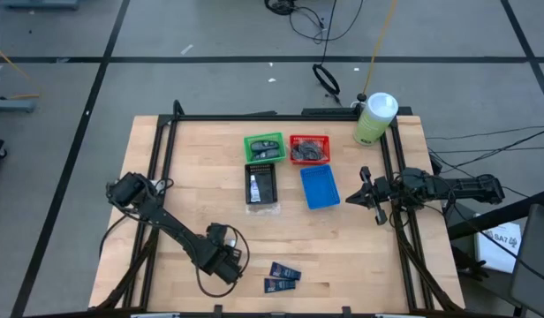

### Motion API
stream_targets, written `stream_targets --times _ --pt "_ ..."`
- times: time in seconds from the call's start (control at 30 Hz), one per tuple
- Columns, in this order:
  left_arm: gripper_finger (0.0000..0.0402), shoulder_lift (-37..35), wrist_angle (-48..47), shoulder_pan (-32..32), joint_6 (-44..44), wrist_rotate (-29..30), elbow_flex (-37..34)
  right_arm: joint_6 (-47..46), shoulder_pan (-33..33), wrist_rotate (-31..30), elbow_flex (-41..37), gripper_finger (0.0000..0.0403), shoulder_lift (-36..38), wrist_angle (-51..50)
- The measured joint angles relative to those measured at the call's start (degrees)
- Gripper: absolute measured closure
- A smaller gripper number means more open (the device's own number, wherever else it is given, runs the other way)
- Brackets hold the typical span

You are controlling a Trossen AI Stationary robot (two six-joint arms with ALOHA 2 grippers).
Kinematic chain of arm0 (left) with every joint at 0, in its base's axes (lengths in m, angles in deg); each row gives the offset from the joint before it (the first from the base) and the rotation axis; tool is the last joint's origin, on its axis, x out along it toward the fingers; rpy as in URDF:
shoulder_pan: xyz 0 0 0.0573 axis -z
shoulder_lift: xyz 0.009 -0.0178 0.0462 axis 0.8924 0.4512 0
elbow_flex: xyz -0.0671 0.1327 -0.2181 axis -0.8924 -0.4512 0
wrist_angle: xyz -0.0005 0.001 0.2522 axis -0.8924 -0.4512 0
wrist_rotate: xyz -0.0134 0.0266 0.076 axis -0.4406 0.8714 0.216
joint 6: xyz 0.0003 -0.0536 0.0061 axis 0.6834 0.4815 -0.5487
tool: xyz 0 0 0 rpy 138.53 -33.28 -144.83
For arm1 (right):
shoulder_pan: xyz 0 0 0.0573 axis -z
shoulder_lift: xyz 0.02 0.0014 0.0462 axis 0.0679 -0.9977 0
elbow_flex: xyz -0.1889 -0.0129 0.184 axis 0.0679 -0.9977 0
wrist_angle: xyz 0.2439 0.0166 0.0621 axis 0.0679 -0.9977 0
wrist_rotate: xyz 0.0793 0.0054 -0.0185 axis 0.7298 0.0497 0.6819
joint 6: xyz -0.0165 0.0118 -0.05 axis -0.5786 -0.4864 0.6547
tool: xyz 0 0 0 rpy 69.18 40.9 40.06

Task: Pick & Place Travel size toiletries
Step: Put the left white toothpaste into the black bin

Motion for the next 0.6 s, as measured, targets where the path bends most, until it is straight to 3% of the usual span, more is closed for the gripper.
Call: stream_targets --times 0.6 --pt "0.0256 0.00 2.28 0.69 -1.17 -1.36 0.00 0.02 0.00 0.00 0.00 0.0399 0.00 0.00"
